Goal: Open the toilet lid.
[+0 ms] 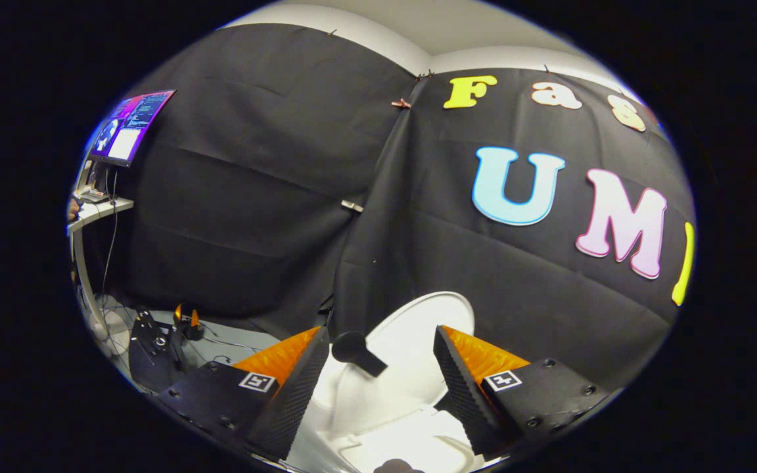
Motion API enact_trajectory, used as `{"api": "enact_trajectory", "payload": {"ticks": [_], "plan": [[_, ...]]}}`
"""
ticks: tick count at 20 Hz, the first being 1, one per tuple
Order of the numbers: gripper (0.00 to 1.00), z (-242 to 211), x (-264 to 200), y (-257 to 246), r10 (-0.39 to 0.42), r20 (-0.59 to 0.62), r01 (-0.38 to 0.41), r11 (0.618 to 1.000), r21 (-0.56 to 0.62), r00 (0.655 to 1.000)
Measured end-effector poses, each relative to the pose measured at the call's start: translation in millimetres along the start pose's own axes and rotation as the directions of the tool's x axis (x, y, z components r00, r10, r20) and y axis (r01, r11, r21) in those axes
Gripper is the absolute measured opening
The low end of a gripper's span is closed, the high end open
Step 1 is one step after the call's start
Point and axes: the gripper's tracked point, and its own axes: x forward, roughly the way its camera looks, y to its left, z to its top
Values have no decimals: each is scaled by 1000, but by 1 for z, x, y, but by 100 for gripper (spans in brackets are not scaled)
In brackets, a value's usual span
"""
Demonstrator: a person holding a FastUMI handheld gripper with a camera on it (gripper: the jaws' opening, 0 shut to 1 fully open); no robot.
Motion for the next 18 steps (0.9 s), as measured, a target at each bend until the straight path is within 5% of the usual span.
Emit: {"api": "enact_trajectory", "payload": {"ticks": [5, 11, 16, 18], "plan": [[99, 4, -44, -93, -166, 39, 166, 986, -17, 985], [99, -21, -118, -209, -383, 13, 381, 922, 73, 924], [99, -58, -200, -297, -570, -49, 569, 803, 176, 820], [99, -88, -236, -324, -650, -92, 656, 743, 132, 754]]}}
